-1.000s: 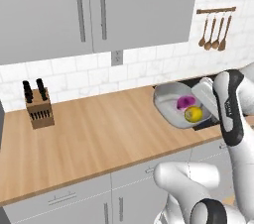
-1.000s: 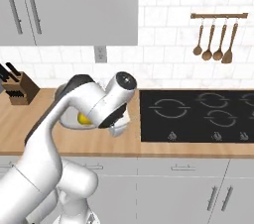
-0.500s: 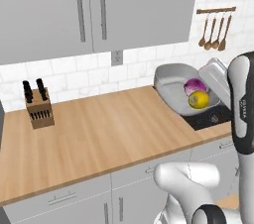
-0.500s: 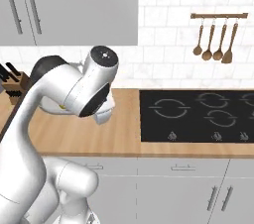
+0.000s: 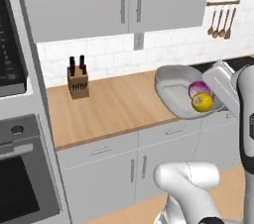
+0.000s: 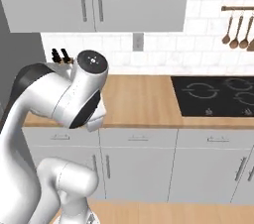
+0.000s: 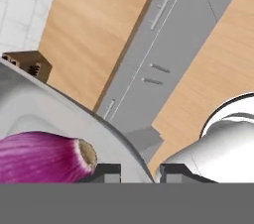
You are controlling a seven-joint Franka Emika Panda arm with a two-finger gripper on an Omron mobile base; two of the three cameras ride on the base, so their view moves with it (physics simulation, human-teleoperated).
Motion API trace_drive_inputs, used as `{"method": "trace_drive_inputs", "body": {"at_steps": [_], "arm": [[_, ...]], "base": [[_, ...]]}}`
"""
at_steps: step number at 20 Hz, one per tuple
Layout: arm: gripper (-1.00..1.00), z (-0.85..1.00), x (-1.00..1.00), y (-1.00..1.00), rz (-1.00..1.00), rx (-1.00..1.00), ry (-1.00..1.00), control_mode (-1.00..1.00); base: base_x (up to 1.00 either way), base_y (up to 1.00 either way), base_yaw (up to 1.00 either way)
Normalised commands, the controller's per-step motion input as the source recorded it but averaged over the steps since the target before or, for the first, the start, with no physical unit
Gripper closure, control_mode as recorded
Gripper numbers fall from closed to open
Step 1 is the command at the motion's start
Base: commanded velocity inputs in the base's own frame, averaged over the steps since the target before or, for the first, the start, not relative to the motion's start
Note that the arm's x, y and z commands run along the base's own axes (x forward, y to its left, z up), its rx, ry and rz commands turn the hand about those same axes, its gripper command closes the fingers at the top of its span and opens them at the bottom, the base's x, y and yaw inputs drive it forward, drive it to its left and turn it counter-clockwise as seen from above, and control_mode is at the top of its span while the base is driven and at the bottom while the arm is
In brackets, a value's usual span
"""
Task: Take the meat container that has the chicken drumstick and place it on the second highest rack of the freezer. Then take the vegetable container that has the lemon and onion and place it on the highest rack of the freezer.
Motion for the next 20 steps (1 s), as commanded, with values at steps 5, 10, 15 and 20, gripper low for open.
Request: {"method": "trace_drive_inputs", "body": {"at_steps": [5,10,15,20], "arm": [[1.0,0.0,0.0,0.0,0.0,0.0,0.0,1.0],[1.0,0.0,0.0,0.0,0.0,0.0,0.0,1.0],[1.0,0.0,0.0,0.0,0.0,0.0,0.0,1.0],[1.0,0.0,0.0,0.0,0.0,0.0,0.0,1.0]], "base": [[-1.0,1.0,0.28],[-0.58,1.0,0.47],[-0.27,1.0,0.54],[-0.04,1.0,0.48]]}}
